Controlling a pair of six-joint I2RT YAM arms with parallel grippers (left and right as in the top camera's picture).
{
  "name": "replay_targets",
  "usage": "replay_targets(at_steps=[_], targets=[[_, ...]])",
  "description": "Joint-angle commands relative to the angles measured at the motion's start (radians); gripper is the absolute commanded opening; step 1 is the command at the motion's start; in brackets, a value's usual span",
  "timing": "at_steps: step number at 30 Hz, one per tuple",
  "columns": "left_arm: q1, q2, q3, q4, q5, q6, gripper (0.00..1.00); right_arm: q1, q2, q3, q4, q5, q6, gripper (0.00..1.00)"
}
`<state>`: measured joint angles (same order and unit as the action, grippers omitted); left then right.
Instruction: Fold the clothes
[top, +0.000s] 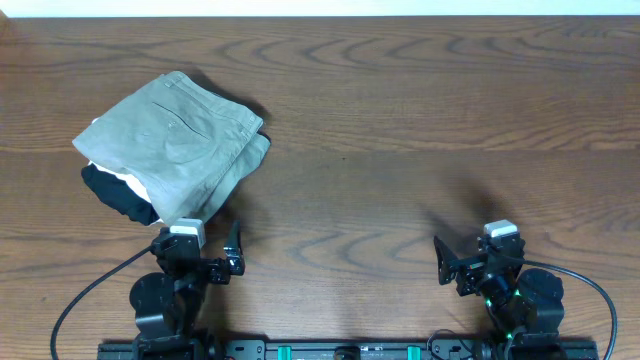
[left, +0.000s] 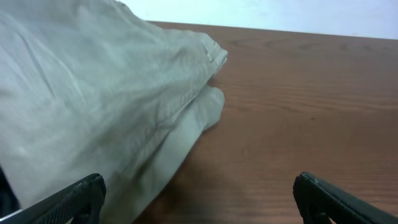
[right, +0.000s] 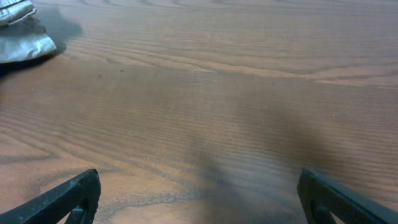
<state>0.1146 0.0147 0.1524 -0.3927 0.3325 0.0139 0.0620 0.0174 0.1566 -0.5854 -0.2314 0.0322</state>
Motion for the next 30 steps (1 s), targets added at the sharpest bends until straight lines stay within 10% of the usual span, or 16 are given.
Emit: replay_targets(at_steps=[1, 30], targets=[[0.0, -0.013, -0.019, 0.013, 0.006, -0.019, 0.98, -0.01, -0.006, -0.002, -0.002, -0.001, -0.011, 0.99], [-0.033, -0.011, -0.04, 0.018, -0.037, -0.012, 0.98, -0.01, -0.006, -0.002, -0.001, -0.001, -0.011, 0.99]])
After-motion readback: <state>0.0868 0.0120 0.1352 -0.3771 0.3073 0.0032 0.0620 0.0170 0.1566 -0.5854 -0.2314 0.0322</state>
